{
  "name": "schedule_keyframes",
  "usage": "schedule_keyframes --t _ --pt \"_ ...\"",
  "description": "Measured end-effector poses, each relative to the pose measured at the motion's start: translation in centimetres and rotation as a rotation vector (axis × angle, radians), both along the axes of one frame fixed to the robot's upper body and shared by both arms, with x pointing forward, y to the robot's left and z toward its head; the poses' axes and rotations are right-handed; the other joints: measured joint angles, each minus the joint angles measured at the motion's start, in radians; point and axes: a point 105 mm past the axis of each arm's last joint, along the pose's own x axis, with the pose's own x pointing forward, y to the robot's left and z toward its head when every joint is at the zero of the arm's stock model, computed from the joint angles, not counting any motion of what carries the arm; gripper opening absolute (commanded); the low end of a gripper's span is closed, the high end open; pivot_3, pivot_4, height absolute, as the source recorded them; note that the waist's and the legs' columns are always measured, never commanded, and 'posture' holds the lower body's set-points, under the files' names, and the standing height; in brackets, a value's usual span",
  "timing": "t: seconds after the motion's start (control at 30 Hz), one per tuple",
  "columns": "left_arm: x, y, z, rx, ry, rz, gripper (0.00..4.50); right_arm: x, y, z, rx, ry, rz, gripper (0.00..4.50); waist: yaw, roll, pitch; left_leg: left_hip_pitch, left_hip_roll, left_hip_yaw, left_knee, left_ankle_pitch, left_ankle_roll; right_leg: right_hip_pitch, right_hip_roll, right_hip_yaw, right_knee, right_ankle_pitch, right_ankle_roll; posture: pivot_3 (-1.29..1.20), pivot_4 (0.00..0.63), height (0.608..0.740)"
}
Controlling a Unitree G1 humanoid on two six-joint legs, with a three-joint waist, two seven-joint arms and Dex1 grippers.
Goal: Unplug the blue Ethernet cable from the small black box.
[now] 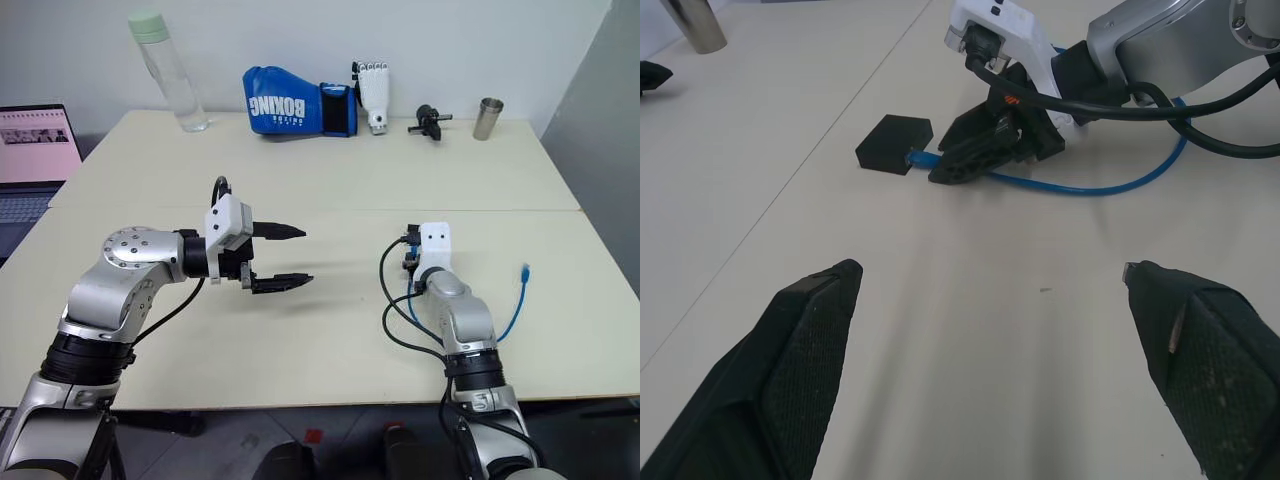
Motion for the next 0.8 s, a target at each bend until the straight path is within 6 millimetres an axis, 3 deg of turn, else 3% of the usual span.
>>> schedule_keyframes --t 0.17,0.37,0.47,0.57,0.67,0.73,0.8 --pt "0.2 0.1 0.2 -0.012 0.006 0.016 4.5 0.1 0.0 0.0 -0.012 -0.011 0.021 0.13 0.0 0.0 0.0 0.0 0.0 0.0 0.0 0.0 0.0 0.0 0.0 0.0 0.0 0.0 0.0 0.0 0.15 0.74" --pt "0.7 -0.1 1.6 -0.094 0.038 0.048 4.5 -0.8 -1.2 0.3 -0.074 -0.012 0.102 0.09 0.005 0.001 0.0 -0.001 -0.001 0.0 0.0 0.0 0.0 0.0 0.0 0.0 -0.001 0.0 0.0 0.0 0.15 0.74" --pt "0.9 0.1 2.1 -0.112 0.037 0.058 4.5 -1.1 -2.5 2.4 -0.158 -0.073 0.194 0.09 0.006 0.002 0.001 -0.001 -0.001 0.0 0.0 0.0 0.0 0.0 0.0 0.0 -0.001 0.0 0.001 0.0 0.15 0.74" --pt "1.8 0.7 3.4 -0.205 0.087 0.107 4.5 -1.6 -4.9 7.7 -0.422 -0.254 0.395 0.09 0.011 0.003 0.003 -0.001 -0.001 0.0 0.0 0.0 0.0 0.0 0.0 0.0 -0.001 -0.001 0.002 0.0 0.15 0.74" --pt "2.3 0.6 5.5 -0.289 0.108 0.11 4.5 -2.0 -4.5 12.9 -0.681 -0.491 0.571 0.09 0.002 0.002 0.002 0.001 -0.001 -0.001 -0.001 0.0 0.001 0.001 0.001 0.0 -0.002 -0.001 0.001 0.0 0.15 0.74" --pt "2.3 0.0 6.1 -0.322 0.124 0.085 4.5 -2.1 -3.8 13.4 -0.795 -0.565 0.656 0.09 -0.002 0.002 0.002 0.002 -0.001 -0.001 -0.001 0.0 0.001 0.002 0.001 0.0 -0.002 -0.001 0.001 0.0 0.15 0.74" --pt "2.5 -0.4 6.5 -0.36 0.153 0.075 4.5 -1.8 -3.3 12.4 -0.99 -0.628 0.765 0.09 -0.003 0.002 0.002 0.001 -0.001 0.0 0.0 0.0 0.0 0.001 0.001 0.001 -0.001 -0.001 0.001 0.0 0.15 0.74"
